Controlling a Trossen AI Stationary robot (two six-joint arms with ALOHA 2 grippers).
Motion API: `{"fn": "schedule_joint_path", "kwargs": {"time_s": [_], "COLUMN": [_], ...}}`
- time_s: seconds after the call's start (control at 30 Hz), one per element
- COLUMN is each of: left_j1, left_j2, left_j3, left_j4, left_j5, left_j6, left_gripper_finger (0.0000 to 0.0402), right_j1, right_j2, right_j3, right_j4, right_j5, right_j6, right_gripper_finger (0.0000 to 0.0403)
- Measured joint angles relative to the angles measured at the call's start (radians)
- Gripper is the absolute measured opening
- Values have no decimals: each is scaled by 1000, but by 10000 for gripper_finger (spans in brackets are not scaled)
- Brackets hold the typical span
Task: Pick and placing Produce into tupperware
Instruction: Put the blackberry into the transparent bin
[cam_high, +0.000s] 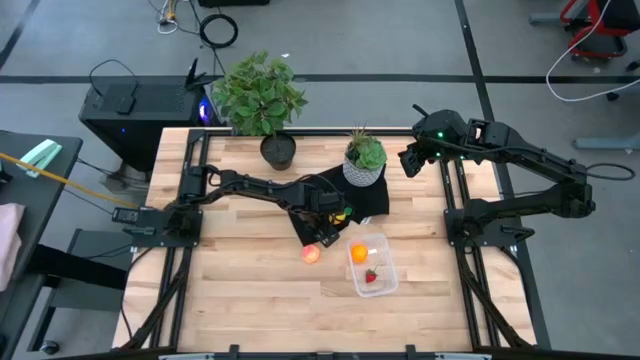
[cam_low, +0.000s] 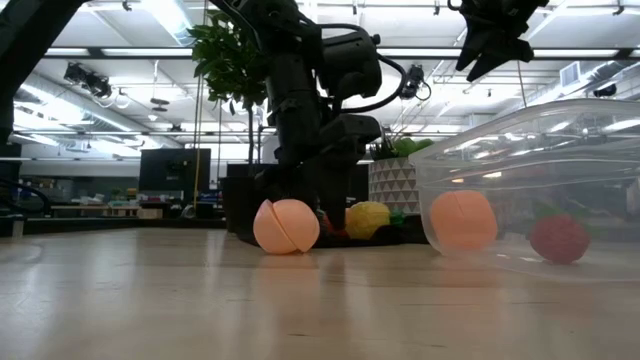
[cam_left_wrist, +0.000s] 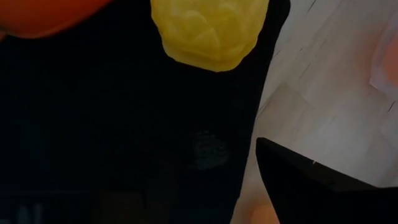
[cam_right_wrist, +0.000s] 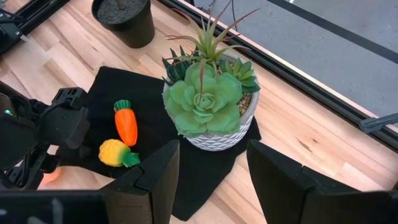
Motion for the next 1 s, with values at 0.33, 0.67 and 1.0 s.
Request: {"fn": "schedule_joint_path", "kwargs": {"time_s": [0.33,0.67,1.0], "left_j1": [0,0,0], "left_j2": [0,0,0], "left_j3": [0,0,0], "left_j4": [0,0,3], "left_j5": [-5,-10,-16], "left_j6": [3,3,23], "left_gripper_finger": [176,144,112], "right_j1": [0,0,0], "right_j2": [0,0,0], "right_j3": [0,0,0], "right_j4": [0,0,0], "right_j5": [0,0,0], "right_j6": [0,1,2], "right_gripper_finger": [195,195,195]}}
